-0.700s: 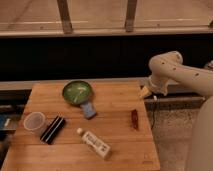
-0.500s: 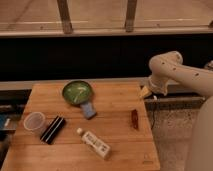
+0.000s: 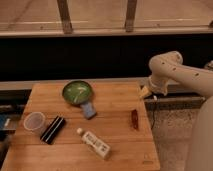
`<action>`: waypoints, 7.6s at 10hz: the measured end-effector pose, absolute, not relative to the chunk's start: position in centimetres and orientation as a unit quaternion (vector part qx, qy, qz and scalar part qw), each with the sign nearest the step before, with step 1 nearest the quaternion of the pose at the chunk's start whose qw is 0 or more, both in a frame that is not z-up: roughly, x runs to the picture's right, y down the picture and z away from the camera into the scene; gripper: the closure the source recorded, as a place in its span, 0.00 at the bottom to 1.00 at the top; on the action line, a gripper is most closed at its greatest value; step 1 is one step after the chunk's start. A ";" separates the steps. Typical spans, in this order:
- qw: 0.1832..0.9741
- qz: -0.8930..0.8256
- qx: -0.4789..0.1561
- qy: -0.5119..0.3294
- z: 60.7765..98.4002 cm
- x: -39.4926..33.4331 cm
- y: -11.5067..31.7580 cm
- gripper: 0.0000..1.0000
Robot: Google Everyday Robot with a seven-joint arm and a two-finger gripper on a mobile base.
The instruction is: Stand the bottle upright
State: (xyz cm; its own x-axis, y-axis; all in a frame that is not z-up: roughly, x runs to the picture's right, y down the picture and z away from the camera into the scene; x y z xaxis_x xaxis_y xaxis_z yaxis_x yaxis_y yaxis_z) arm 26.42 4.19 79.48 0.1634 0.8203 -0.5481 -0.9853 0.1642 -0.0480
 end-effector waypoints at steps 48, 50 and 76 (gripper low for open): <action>0.894 0.285 -0.345 0.009 74.6 -4.9 13.9 0.20; 0.894 0.272 -0.354 0.012 75.2 -6.3 14.8 0.20; 0.869 0.265 -0.415 0.050 78.8 -12.9 23.3 0.20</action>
